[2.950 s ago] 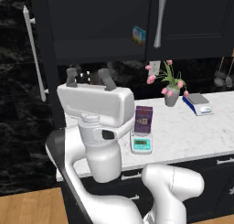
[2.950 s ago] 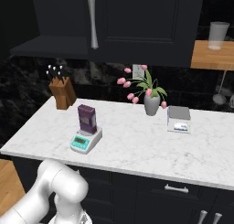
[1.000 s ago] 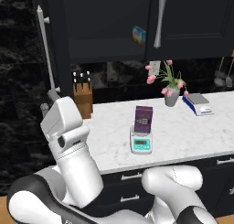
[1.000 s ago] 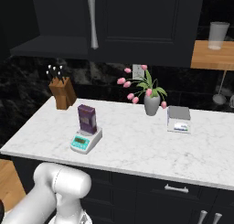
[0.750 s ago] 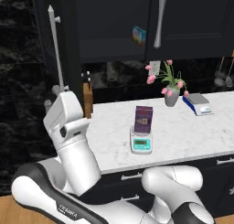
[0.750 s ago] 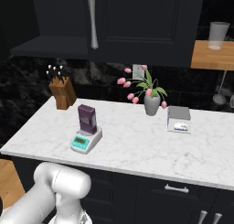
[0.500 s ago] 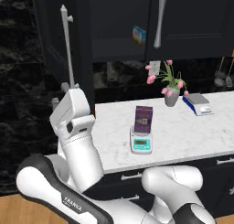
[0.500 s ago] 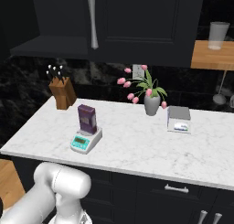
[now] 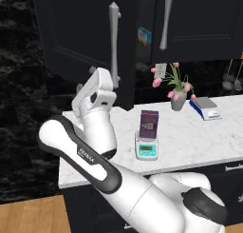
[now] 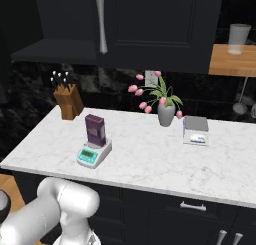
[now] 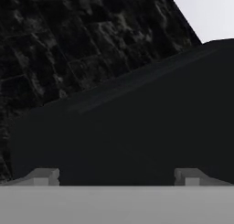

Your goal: Pick the cereal and place it on the digital scale for weighing, and close the cabinet.

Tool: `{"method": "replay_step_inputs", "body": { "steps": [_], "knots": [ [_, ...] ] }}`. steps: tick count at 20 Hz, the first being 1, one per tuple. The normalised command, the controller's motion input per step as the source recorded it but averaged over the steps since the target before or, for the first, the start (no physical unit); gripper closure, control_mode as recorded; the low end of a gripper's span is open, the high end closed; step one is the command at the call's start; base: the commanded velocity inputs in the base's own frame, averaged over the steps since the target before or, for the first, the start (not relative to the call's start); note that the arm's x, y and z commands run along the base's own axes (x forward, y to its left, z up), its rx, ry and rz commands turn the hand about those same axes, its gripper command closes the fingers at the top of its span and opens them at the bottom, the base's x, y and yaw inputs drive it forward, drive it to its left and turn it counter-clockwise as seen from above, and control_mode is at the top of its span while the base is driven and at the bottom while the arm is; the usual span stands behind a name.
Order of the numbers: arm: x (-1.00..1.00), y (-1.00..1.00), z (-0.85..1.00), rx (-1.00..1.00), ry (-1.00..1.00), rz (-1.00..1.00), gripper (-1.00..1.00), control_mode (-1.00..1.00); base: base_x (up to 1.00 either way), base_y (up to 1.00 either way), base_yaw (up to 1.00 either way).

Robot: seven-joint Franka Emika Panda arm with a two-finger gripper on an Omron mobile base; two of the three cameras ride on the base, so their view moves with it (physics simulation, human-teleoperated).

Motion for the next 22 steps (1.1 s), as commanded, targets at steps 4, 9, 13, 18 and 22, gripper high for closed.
{"method": "replay_step_inputs", "body": {
  "steps": [4, 9, 13, 18, 22],
  "knots": [
    [0.67, -0.36, 0.00, 0.28, 0.11, -0.26, -1.00, -1.00, 0.00, 0.00, 0.00],
    [0.78, -0.37, 0.00, 0.26, 0.08, -0.25, -1.00, -1.00, 0.00, 0.00, 0.00],
    [0.79, -0.33, 0.00, 0.23, 0.04, -0.23, -1.00, -1.00, 0.00, 0.00, 0.00],
    [0.48, -0.26, 0.01, 0.24, 0.01, -0.17, -1.00, -1.00, 0.00, 0.00, 0.00],
    [0.48, -0.36, 0.00, 0.15, 0.00, -0.09, -1.00, -1.00, 0.00, 0.00, 0.00]
  ]
}}
